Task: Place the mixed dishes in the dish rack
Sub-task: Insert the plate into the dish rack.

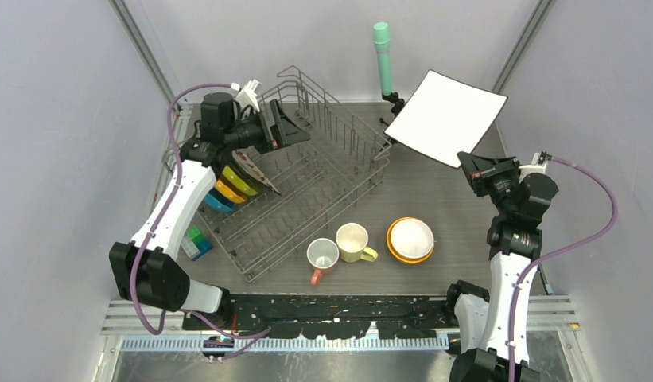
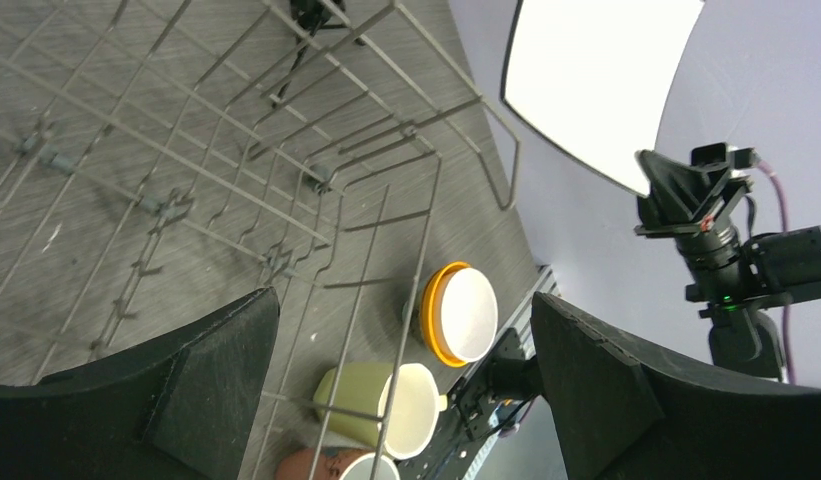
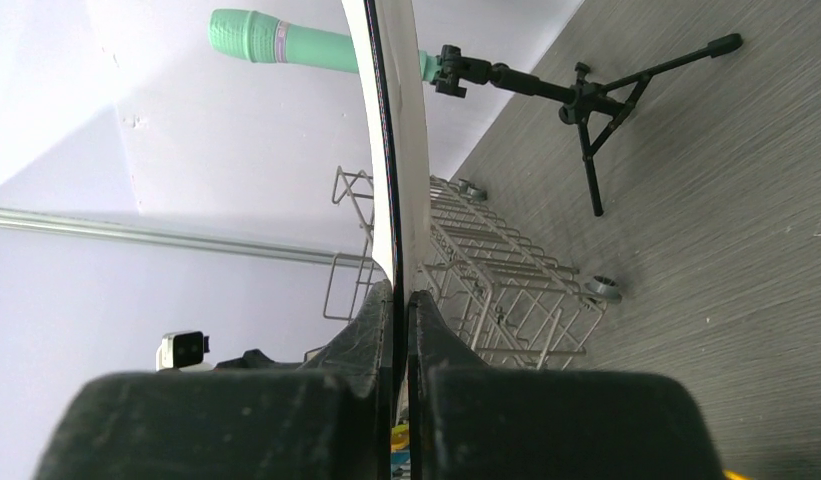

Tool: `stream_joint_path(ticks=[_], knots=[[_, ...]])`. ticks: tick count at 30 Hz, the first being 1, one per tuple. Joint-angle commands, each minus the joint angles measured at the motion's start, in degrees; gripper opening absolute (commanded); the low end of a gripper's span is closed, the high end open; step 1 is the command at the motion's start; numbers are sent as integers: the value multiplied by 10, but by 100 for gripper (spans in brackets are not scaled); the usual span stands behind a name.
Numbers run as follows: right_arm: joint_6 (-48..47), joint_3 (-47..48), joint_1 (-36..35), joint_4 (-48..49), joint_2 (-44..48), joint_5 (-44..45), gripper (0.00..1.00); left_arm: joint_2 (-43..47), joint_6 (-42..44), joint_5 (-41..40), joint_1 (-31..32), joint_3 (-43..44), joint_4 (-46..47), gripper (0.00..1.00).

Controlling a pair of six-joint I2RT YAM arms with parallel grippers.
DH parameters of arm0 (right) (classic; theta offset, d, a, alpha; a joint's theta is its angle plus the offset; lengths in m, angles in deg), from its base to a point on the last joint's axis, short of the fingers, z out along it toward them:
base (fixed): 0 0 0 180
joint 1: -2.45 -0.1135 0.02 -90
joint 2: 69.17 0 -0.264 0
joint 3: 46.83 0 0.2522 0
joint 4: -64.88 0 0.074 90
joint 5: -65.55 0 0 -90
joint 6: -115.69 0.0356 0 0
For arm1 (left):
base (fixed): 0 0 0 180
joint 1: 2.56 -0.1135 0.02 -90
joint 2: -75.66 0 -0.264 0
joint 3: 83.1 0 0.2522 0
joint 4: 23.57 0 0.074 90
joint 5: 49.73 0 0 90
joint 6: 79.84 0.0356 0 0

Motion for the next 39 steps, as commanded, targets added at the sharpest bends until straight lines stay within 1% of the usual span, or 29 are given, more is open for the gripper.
stream_joint_path(ticks=[1,6,9,12,16,21,24,27,31,34,39], knots=[[40,43,-11,162,18,-44,0,-14,-50,29,24,14,95,100],[81,30,-17,202,11,-70,0,-50,-66,16,88,38,128,100],[88,23,-20,203,8,-83,0,-78,-76,13,109,55,139,100],[90,16,-22,199,1,-110,0,-101,-96,11,121,60,167,100],[88,3,-23,184,-1,-144,0,-116,-101,7,131,65,179,100],[62,-8,-26,142,-6,-184,0,-125,-108,-1,140,61,195,100],[60,-24,-29,143,-8,-201,0,-132,-112,-7,144,56,197,100],[62,-32,-29,151,-13,-218,0,-139,-120,-7,149,50,225,99],[85,-46,-31,189,-21,-239,0,-151,-141,-5,153,41,260,99],[118,-67,-37,263,-29,-259,0,-169,-159,-3,163,44,298,97],[125,-84,-46,294,-43,-269,0,-192,-168,-7,172,45,333,93]])
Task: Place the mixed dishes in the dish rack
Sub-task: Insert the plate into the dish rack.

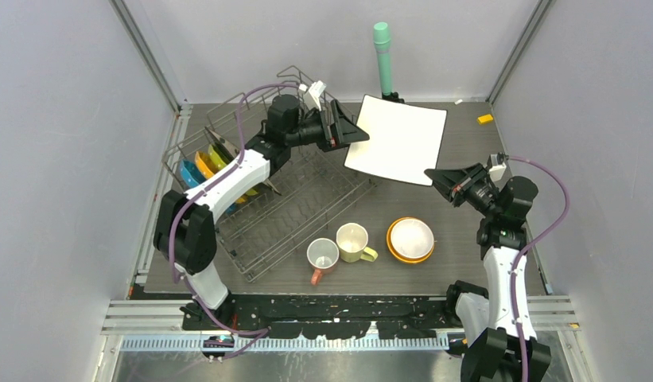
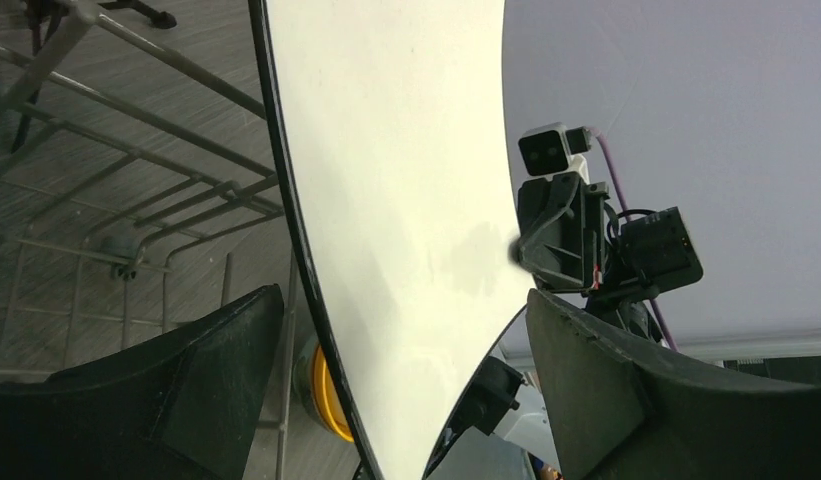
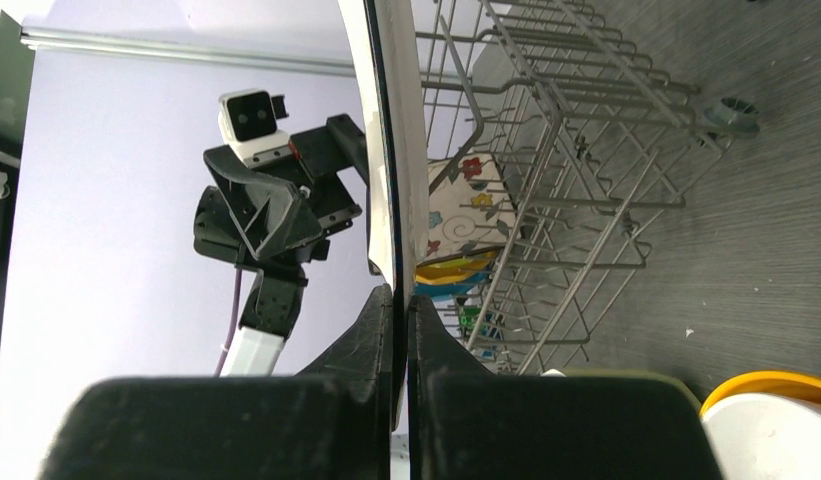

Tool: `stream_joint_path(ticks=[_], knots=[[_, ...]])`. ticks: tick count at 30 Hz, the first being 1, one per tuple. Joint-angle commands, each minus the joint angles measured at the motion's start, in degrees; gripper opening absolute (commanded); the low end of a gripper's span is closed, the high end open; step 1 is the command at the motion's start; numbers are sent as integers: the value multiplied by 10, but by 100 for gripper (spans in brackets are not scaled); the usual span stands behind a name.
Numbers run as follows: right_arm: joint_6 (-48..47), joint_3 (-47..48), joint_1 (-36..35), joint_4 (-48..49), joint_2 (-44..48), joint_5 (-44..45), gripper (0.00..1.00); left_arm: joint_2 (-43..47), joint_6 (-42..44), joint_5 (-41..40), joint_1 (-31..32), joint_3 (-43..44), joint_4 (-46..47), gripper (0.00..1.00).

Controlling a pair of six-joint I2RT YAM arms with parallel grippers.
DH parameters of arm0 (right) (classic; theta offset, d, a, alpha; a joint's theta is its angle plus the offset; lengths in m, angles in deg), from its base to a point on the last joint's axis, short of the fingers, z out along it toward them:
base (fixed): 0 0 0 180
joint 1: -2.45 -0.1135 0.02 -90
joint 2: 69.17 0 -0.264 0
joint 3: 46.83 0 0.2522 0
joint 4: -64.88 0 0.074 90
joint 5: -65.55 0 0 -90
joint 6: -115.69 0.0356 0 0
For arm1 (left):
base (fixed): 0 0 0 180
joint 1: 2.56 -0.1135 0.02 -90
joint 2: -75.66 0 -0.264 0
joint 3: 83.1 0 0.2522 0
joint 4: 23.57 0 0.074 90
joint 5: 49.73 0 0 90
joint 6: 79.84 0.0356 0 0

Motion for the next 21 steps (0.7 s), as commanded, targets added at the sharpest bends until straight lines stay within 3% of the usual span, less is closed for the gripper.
stream_joint_path(ticks=[1,12,17,21], knots=[[32,4,-9,160,3,-43,0,-18,-20,0,8,9,73,92],[42,-25,-24,217,-25,-60,0,-28,-33,4,14,6,92,77],[43,-30,-43,244,-30,-68,0,-27,-32,1,14,5,91,75],[42,-38,-48,244,-25,-46,0,-23,-32,1,14,3,89,63]])
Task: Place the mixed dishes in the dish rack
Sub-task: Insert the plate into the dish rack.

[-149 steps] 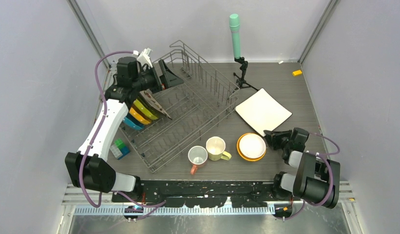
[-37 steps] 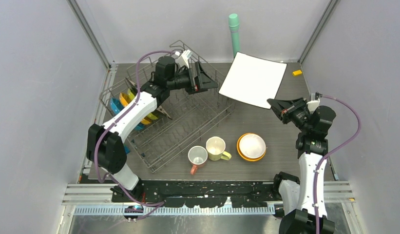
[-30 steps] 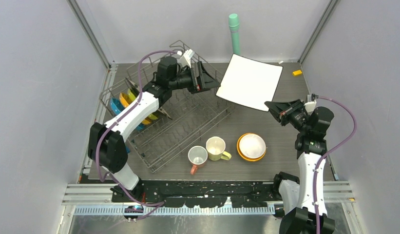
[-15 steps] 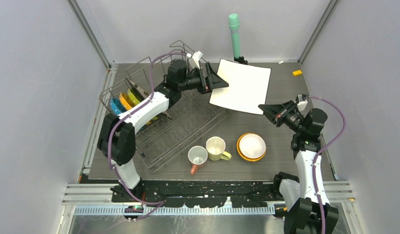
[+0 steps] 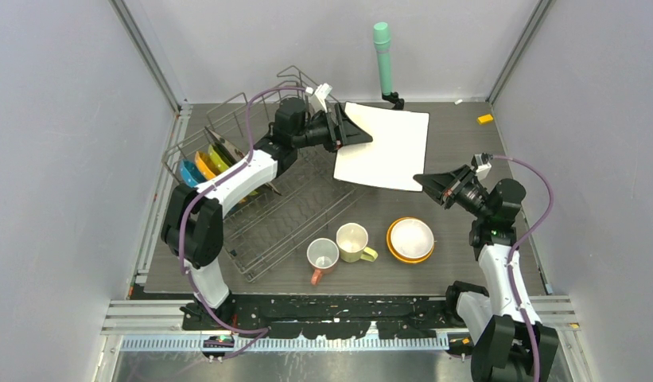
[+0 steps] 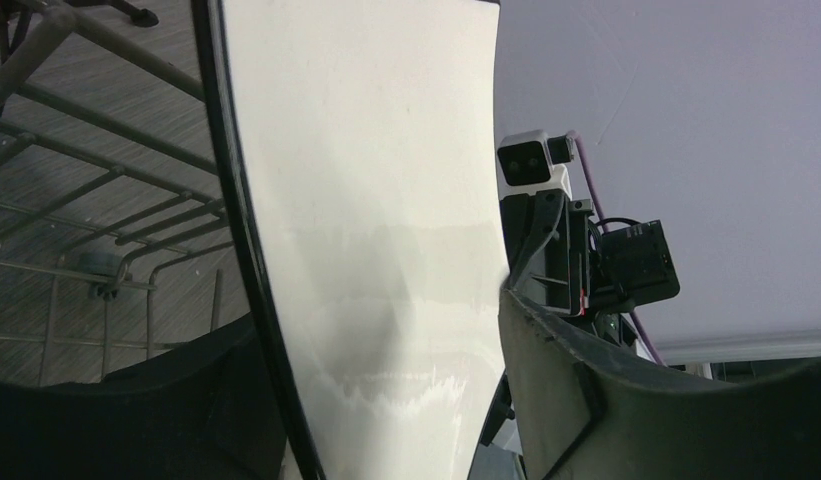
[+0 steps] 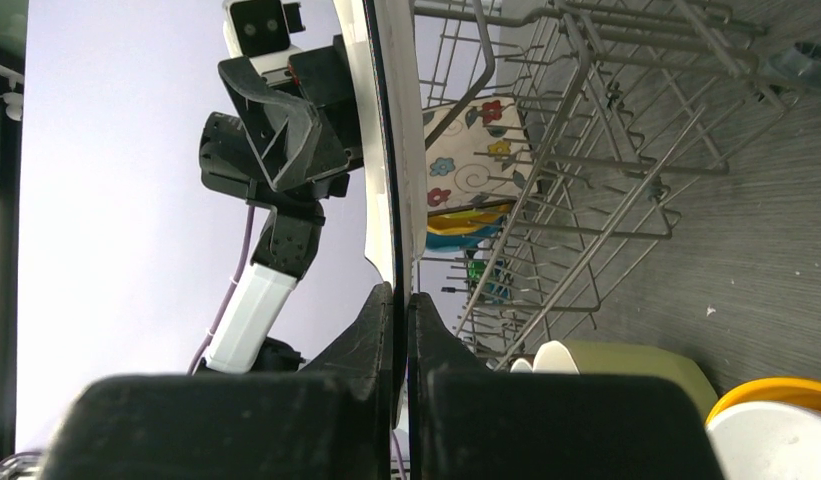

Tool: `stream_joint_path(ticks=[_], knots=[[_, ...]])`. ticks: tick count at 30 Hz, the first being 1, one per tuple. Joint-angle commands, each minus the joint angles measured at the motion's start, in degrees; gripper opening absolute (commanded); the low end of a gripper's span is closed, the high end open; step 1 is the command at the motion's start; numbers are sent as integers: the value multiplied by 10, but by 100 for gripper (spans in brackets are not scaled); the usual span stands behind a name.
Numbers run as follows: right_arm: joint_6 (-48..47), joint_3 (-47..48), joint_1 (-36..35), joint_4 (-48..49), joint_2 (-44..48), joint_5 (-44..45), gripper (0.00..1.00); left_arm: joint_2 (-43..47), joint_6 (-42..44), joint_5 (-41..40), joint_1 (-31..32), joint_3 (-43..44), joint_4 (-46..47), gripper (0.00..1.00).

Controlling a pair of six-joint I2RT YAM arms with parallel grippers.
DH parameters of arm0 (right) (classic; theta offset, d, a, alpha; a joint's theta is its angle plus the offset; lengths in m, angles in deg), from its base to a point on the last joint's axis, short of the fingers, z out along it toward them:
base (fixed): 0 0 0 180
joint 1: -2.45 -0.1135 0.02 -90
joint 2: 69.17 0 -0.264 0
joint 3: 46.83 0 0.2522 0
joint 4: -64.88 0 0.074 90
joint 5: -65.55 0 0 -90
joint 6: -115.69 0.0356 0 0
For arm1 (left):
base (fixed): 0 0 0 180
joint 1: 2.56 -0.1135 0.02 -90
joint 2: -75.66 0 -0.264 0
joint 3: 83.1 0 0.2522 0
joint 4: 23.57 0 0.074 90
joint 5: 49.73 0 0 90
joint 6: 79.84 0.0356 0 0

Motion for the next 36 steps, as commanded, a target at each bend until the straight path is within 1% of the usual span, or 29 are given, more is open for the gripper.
stream_joint_path(ticks=[1,3,5,7,9,11,12,14,15,16,18,20,24,27,32,33,34,36], knots=[[8,11,-7,111,16,-8,0,16,1,-1,3,2,26,60],[7,8,-7,113,13,-7,0,20,7,-2,3,2,18,51],[7,5,-7,113,13,-4,0,22,9,-3,3,1,14,46],[5,3,-8,113,13,2,0,25,8,-3,3,-2,14,46],[5,-1,-8,113,12,9,0,30,7,-6,2,-5,14,49],[5,-4,-8,112,10,13,0,34,7,-8,3,-7,14,48],[4,-6,-8,113,9,14,0,36,7,-9,3,-8,14,44],[4,-9,-8,112,7,16,0,39,6,-12,3,-9,15,33],[4,-10,-8,112,7,18,0,40,6,-14,3,-10,16,25],[4,-11,-8,112,7,19,0,41,5,-17,3,-12,17,22],[4,-13,-8,111,5,23,0,45,4,-22,3,-16,18,22],[3,-15,-8,111,3,26,0,49,4,-28,3,-21,20,24],[3,-19,-8,113,-3,29,0,55,4,-33,3,-25,24,26],[3,-20,-8,114,-5,30,0,55,4,-33,3,-24,28,35],[1,-20,-7,114,-9,30,0,53,3,-31,3,-23,28,41],[1,-21,-8,114,-9,30,0,54,3,-31,3,-24,28,40],[0,-21,-8,114,-9,31,0,55,3,-32,3,-24,27,36],[0,-21,-8,113,-10,34,0,57,5,-35,3,-26,25,21]])
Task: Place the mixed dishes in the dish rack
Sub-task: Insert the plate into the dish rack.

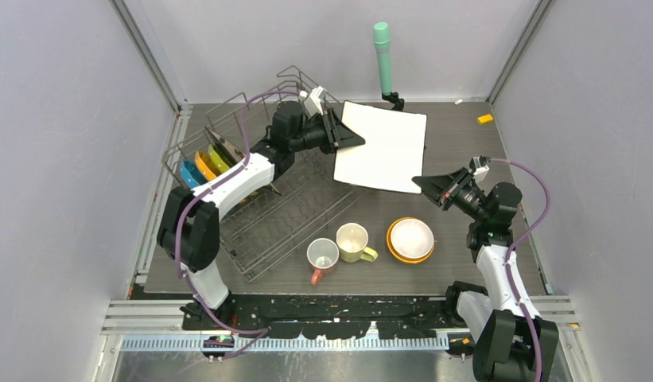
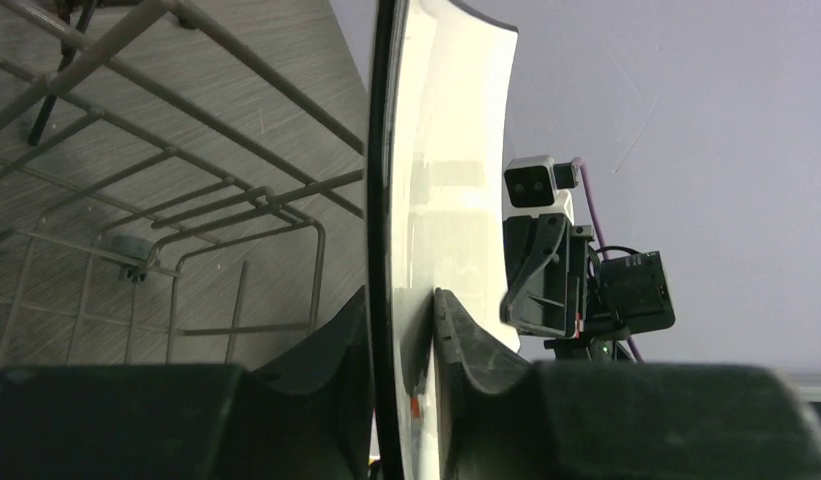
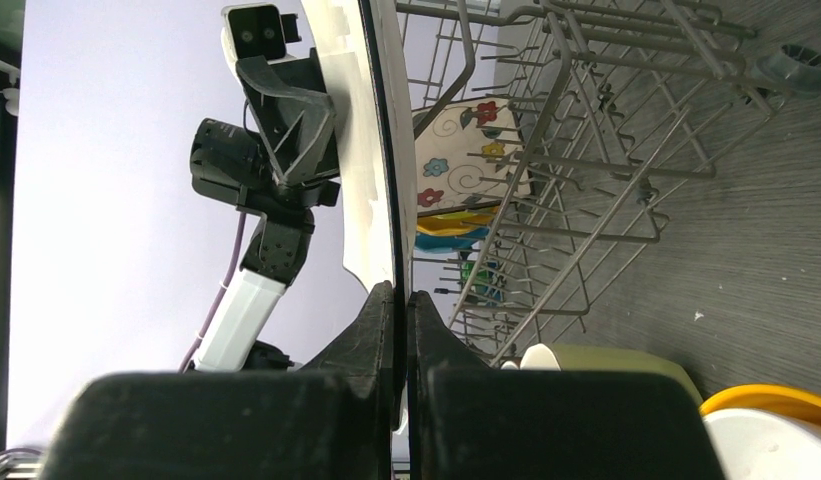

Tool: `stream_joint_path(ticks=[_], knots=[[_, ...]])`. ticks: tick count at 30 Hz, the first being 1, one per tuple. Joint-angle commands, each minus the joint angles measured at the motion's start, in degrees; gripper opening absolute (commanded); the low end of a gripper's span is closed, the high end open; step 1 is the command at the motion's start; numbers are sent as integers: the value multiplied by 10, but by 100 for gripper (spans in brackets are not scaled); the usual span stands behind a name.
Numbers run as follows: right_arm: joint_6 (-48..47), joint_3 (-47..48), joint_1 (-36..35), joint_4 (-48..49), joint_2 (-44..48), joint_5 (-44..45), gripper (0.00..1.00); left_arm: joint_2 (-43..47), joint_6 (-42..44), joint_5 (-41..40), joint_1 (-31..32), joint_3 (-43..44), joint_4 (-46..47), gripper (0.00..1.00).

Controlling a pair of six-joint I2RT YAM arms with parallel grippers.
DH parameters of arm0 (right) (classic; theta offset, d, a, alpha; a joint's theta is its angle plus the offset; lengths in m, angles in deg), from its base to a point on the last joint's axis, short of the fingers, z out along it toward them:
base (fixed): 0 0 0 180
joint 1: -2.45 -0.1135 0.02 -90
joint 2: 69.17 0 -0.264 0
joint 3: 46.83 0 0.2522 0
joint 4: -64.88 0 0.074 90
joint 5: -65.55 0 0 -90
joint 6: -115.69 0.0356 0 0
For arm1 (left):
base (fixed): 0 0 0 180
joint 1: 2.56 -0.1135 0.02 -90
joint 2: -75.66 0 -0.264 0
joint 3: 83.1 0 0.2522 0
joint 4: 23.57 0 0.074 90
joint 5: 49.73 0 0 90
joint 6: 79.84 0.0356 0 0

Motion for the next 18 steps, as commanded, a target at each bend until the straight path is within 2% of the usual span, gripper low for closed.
stream_joint_path(ticks=[1,7,12,14,18], knots=[[-2,8,-2,64,3,24,0,37,14,3,3,-1,28,16],[-3,12,-3,66,-7,29,0,47,23,-9,2,-12,21,0],[-3,13,-2,65,-11,30,1,61,40,-21,2,-13,8,0],[-2,13,-2,65,-10,30,3,68,46,-24,2,-12,5,0],[-11,22,-2,40,-10,24,18,80,68,-31,2,-2,-14,0]])
